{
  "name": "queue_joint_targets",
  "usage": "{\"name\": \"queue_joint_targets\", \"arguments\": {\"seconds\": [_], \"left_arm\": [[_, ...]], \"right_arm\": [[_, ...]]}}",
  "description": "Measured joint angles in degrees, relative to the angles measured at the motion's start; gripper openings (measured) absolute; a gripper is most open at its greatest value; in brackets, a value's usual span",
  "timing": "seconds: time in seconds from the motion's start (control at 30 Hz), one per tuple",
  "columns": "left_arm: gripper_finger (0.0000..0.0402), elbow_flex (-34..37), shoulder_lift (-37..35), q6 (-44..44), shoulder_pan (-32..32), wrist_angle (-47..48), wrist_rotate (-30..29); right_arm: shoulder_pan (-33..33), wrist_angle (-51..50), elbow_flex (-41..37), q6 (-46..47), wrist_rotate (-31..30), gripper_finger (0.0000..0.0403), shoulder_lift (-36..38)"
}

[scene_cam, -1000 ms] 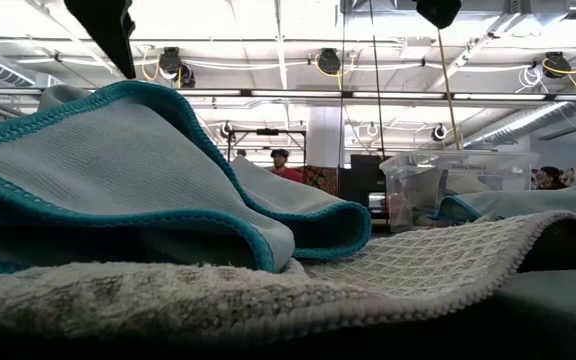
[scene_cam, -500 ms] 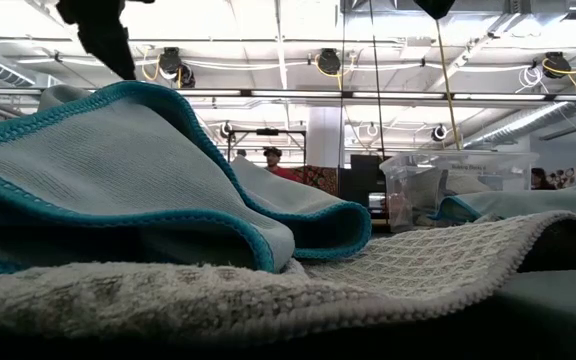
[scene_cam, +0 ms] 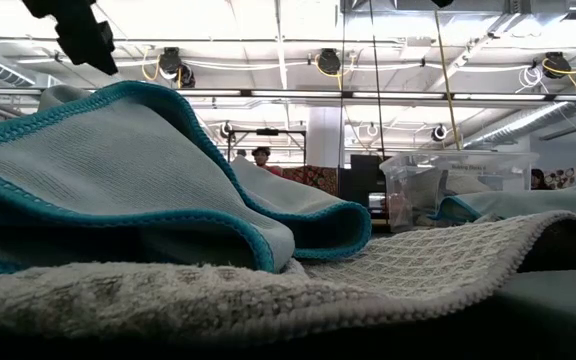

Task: Sort microfiber towel by color & place in baskets
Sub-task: Put the blue towel into the left transparent bin

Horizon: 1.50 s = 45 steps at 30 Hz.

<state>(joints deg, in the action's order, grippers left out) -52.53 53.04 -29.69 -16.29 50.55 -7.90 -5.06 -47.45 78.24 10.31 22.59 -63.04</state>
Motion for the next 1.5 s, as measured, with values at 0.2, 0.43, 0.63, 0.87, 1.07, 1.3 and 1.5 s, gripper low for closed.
{"name": "queue_joint_targets", "arguments": {"seconds": [0.2,0.43,0.63,0.87,1.07,1.3,1.5], "left_arm": [[0.0228,2.09,0.09,-0.09,-3.41,-1.14,2.35],[0.0228,4.52,-0.02,-3.47,-8.04,-5.30,4.53],[0.0228,6.45,-0.09,-9.51,-15.02,-10.39,5.08],[0.0228,8.17,0.35,-15.97,-22.45,-12.63,3.18],[0.0228,8.17,0.56,-18.07,-25.47,-15.23,0.04],[0.0228,8.17,0.87,-19.49,-26.64,-17.27,-2.19],[0.0228,8.17,3.73,-18.39,-26.69,-18.99,-0.46]], "right_arm": [[3.67,0.91,0.00,1.47,-0.55,0.0256,-1.18],[7.23,1.33,0.00,5.75,-0.57,0.0256,-3.84],[10.63,1.60,0.00,7.28,-0.55,0.0256,-6.76],[14.06,1.99,0.00,7.30,-1.66,0.0245,-10.78],[15.88,4.41,0.00,7.28,-1.58,0.0225,-14.06],[17.37,8.92,0.00,7.17,-1.62,0.0218,-17.37],[18.42,11.08,0.00,7.52,-1.71,0.0218,-19.93]]}}
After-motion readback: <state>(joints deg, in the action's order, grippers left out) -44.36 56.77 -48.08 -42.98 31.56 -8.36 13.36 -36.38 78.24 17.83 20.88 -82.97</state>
